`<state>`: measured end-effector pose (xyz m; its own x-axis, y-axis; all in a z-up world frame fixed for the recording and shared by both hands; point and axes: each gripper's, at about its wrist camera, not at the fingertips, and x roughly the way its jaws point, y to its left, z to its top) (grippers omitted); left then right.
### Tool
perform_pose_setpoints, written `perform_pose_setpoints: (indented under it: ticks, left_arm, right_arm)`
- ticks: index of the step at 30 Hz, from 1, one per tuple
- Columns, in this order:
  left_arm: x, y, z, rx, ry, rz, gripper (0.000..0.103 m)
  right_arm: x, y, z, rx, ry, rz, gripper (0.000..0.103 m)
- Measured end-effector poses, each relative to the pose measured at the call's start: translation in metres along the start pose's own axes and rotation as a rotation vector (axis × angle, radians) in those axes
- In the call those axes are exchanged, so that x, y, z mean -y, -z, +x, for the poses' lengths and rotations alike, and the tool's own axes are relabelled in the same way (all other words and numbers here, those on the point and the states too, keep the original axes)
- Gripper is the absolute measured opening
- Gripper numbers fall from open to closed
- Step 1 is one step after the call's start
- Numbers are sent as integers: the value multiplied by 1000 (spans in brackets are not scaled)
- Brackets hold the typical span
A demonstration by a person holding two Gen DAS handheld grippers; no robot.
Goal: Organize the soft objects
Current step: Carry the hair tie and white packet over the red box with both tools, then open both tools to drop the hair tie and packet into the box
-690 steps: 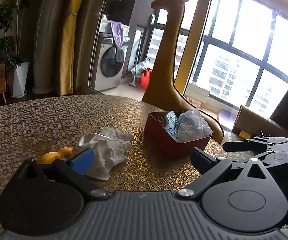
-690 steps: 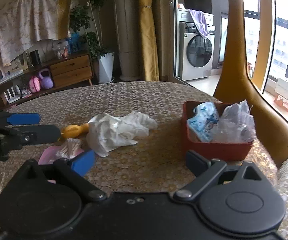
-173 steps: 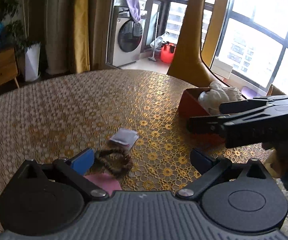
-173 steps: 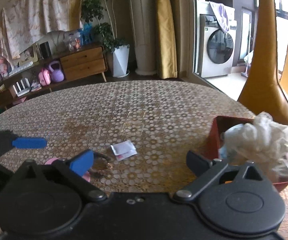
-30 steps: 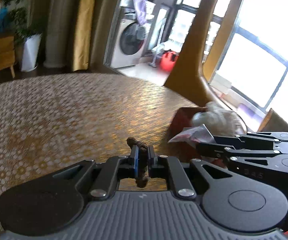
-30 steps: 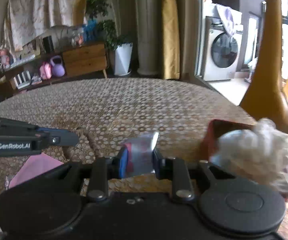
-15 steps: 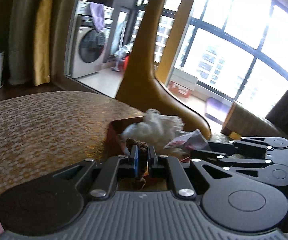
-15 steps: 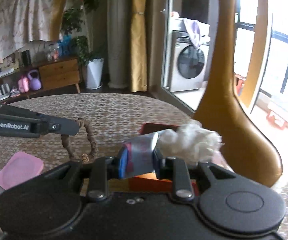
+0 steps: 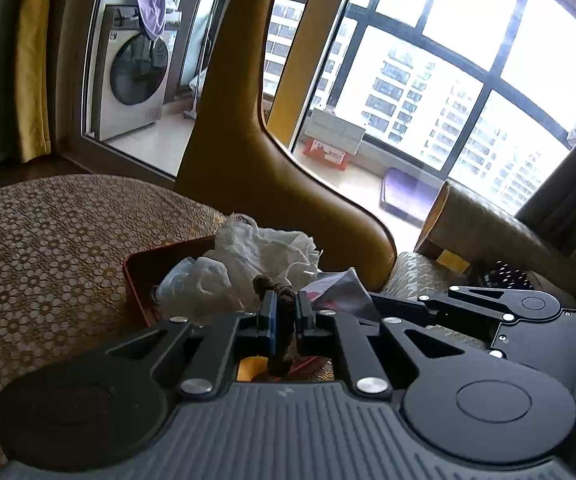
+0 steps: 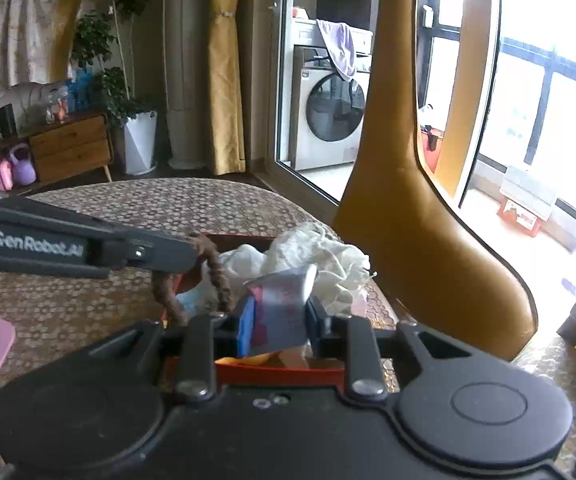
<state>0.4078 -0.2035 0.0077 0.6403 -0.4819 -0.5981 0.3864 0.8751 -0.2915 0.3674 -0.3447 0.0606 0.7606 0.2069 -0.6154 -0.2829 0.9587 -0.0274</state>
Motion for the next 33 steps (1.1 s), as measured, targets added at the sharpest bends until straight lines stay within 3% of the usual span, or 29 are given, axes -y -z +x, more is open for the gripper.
perform_pose_setpoints:
  ticks: [17,25,27,33]
  left_arm:
    - [-33,15,60,-131,-88,-7,9]
    - [-29,23,65,-165,-125,31,9]
    - [-27,23,63,-167,-164,59,9]
    - [-26,24,47,-150,-150,60,9]
  right_arm:
    - [-7,15,61,-100,36,-46,27]
    - [-2,21,72,-133,49,-25,27]
    - [-1,22,72,-135,47,-15,29]
    - [0,20,59,-99,42,-7,31]
